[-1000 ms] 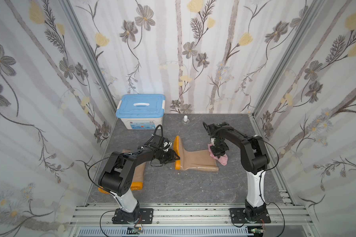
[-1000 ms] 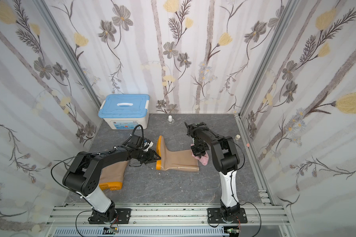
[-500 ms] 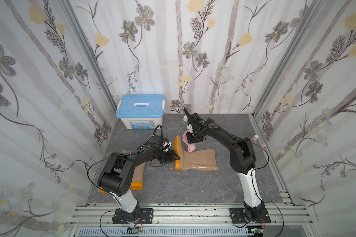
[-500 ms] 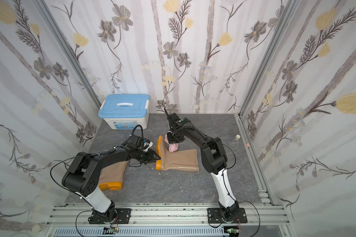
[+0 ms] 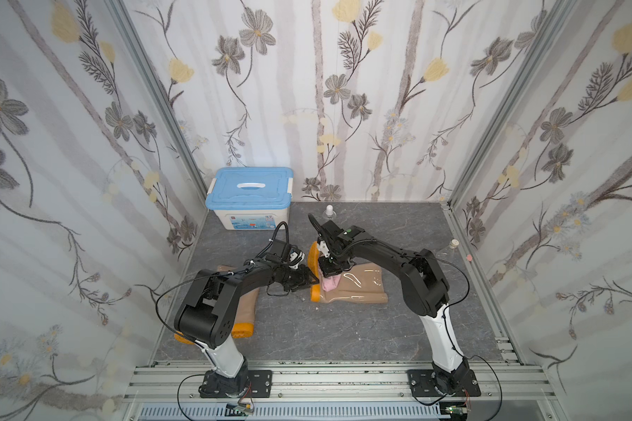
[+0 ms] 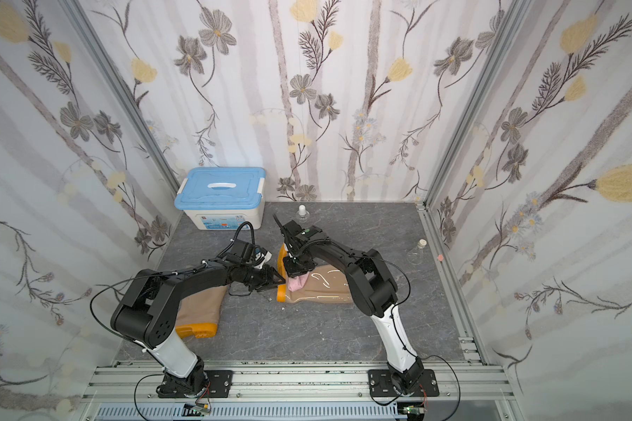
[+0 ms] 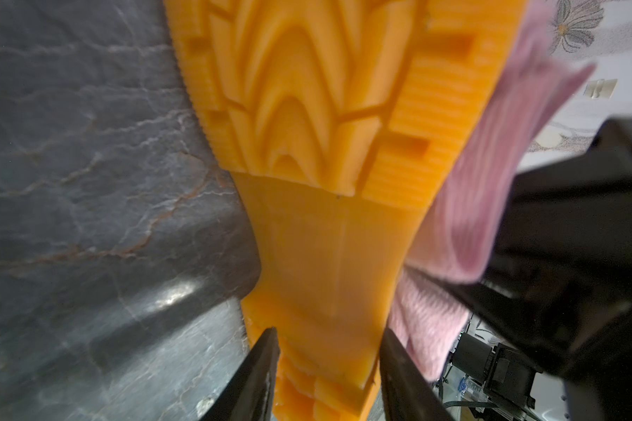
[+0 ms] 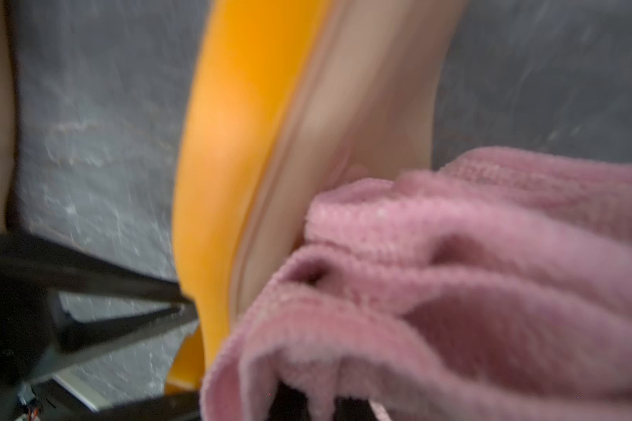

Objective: Wipe the rubber boots with a cloth
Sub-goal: Wipe the dirt off the rubber boot.

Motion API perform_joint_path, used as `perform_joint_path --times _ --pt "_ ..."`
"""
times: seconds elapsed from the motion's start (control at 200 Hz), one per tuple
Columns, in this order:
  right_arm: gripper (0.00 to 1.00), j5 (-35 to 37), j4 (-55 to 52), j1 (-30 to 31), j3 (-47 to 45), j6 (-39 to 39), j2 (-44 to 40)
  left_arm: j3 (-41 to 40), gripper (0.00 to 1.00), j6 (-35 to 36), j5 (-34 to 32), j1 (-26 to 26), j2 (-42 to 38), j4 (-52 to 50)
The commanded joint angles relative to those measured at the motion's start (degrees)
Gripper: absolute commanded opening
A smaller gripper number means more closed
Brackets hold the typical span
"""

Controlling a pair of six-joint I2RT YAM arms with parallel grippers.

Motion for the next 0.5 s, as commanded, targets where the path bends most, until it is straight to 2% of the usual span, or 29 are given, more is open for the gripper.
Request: perform_joint_path --times 0.0,0.175,0.315,0.495 --pt "0.00 -6.9 -3.4 2.2 -7.2 -0.1 -2.8 -0.6 0.46 -0.6 -14.1 0.5 0.7 -5.5" --pt "0.00 -6.7 -2.1 4.1 -21.2 1.9 -11.2 -0.6 0.46 -0.4 -14.8 0.5 0.4 -6.0" --pt "0.00 -3.4 -4.8 3.1 -27.9 2.3 -19.3 -0.4 0.46 -0.3 -15.2 0.5 0.0 -6.4" --pt "0.00 3.0 -9.0 -11.7 -31.4 0.2 -31.3 -0.2 0.46 0.4 -17.3 0.5 -1.1 -7.7"
